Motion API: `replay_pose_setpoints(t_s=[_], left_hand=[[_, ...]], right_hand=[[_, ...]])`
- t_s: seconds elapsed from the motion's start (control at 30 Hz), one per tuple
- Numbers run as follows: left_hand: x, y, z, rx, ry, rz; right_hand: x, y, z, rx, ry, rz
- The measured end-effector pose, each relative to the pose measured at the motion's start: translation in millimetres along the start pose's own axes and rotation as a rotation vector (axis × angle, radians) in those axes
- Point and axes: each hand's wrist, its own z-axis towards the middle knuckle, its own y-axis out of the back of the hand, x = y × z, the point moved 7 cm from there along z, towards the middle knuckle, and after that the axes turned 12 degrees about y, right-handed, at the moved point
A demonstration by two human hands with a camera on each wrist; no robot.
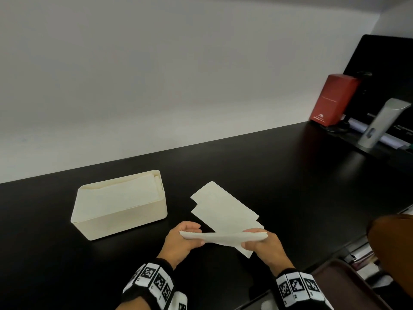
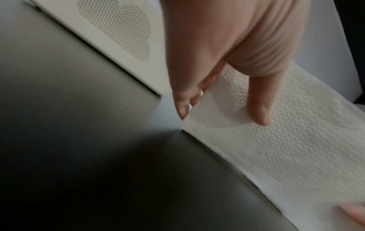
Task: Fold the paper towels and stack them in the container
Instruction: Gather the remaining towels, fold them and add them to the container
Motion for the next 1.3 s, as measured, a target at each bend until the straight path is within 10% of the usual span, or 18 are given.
replay_pose_setpoints(t_s=[0.93, 1.3], left_hand=[[1, -3, 14, -0.089, 0.063, 0.146], [-18, 65, 0, -0.232, -0.03, -0.023]], right_hand=[[-7, -2, -2, 0.002, -0.01, 0.198], [63, -47, 28, 0.092, 0.175, 0.168]])
